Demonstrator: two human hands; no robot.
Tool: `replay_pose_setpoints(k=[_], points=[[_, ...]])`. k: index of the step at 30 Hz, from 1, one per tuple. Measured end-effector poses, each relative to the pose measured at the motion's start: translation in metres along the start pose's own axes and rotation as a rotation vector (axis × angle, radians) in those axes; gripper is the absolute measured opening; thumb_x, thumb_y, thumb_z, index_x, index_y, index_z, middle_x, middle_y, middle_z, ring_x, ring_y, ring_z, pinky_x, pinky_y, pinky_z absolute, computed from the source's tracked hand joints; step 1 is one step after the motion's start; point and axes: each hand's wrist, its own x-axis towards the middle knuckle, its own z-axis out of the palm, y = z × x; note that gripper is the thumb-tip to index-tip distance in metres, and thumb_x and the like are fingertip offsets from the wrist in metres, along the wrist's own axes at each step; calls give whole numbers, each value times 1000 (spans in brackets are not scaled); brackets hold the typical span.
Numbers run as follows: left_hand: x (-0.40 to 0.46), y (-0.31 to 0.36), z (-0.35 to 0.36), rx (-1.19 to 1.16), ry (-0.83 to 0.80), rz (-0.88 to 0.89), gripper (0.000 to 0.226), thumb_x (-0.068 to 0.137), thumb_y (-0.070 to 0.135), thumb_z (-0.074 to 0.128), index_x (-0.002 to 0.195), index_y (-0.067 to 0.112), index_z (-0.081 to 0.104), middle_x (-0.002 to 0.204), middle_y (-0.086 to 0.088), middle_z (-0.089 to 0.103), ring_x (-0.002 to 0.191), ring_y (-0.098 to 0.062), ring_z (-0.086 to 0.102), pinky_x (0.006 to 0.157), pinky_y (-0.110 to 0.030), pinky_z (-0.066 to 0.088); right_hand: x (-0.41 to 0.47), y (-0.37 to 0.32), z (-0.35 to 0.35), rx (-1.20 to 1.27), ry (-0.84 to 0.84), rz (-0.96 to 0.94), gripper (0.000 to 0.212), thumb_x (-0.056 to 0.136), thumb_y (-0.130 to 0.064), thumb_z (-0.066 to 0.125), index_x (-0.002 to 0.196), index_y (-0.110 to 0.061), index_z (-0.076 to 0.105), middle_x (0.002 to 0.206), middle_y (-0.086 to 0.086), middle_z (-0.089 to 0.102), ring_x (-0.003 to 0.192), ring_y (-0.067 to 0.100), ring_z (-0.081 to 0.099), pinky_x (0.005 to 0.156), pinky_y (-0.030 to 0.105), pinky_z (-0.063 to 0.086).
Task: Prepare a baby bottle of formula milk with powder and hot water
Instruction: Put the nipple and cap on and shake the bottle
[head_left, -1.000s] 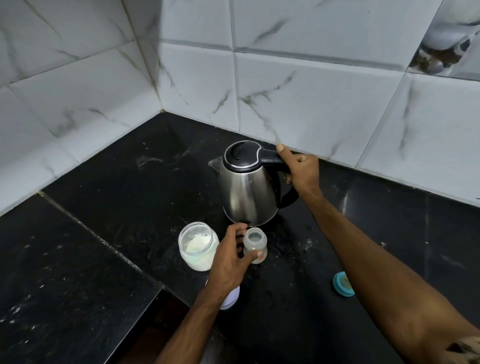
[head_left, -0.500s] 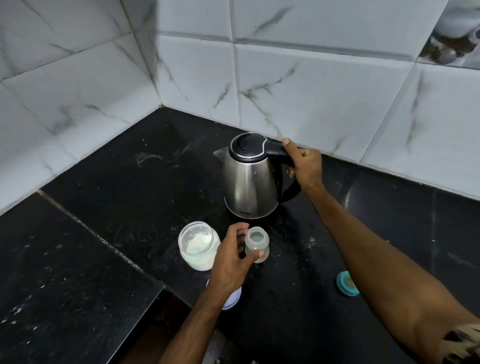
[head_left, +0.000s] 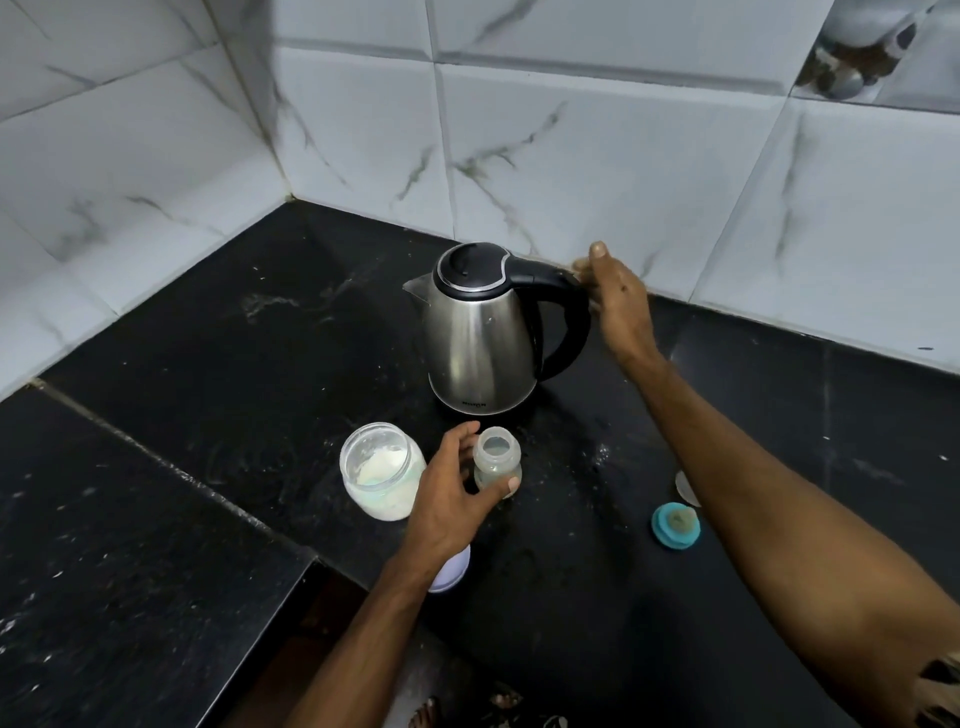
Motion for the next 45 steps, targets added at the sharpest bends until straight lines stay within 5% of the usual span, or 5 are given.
replay_pose_setpoints(k=[4, 10, 22, 36, 45], points=[[-1, 2, 4, 65, -1, 43, 74, 69, 40, 83, 132, 24, 49, 123, 14, 63, 116, 0, 58, 100, -26, 48, -29, -6, -32, -41, 42, -11, 28, 94, -53, 52, 95, -28, 63, 104, 5, 69, 105, 22, 64, 97, 40, 51], [1, 3, 5, 110, 24, 76, 55, 72, 31, 78, 120, 30, 52, 114, 18, 64, 108, -1, 61, 98, -39, 51, -99, 9, -70, -183, -61, 29, 18, 91, -28, 70, 99, -11, 69, 98, -2, 70, 88, 7, 63, 82, 22, 51], [-14, 16, 25, 58, -91, 122, 54, 75, 15, 86, 120, 21, 58, 113, 12, 67, 106, 0, 63, 92, -19, 50, -190, 65, -115, -999, -326, 107, 43, 85, -40, 70, 121, -21, 57, 117, -3, 50, 102, 19, 56, 82, 39, 54], [-33, 21, 52, 74, -246, 151, 57, 76, 14, 85, 125, 18, 56, 120, 9, 65, 112, -4, 61, 98, -23, 49, -193, 36, -109, -604, -262, -81, 41, 81, -16, 77, 118, -22, 60, 114, -11, 55, 99, 2, 54, 83, 15, 48], [-34, 19, 53, 78, -297, 147, 55, 82, 21, 80, 129, 27, 52, 125, 9, 63, 114, -5, 61, 99, -30, 51, -179, -11, -83, -529, -539, -271, 49, 82, -15, 77, 127, -17, 56, 127, -4, 59, 114, 8, 58, 94, 18, 49]])
